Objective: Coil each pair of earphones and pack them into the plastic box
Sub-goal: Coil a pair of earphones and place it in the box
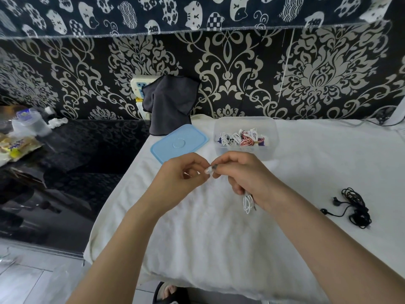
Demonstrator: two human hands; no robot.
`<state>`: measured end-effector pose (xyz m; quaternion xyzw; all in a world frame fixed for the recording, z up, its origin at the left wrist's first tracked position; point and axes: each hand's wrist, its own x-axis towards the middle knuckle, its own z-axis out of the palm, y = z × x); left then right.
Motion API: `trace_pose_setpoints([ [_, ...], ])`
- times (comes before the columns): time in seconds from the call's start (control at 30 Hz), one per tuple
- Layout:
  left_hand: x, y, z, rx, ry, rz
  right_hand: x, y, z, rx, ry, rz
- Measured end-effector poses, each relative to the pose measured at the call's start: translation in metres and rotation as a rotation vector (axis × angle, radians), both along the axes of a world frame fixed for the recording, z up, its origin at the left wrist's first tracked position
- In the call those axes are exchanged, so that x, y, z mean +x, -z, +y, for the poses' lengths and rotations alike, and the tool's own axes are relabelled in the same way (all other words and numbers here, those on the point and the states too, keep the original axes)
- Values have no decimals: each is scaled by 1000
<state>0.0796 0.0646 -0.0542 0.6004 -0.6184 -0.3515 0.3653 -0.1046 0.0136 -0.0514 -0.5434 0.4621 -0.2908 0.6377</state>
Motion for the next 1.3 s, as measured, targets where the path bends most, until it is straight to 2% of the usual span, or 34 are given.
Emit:
trace_pose_setpoints([
  [0.13,7,-19,0,-56,-15,-35,6,-7,-1,52,5,-118],
  [0.3,20,-48,-1,-112,-27,38,16,-23,-2,135,-13,-311],
  [0.47,26,-66,12,-130,-8,31,24,-31,9,237,-29,-432],
  [0.8,19,-61,27,-116,-7,84,19,-28,21,245,-47,-411],
  [1.3,2,-59,27,-159,-52,107,14,-28,23,373,-10,-510],
])
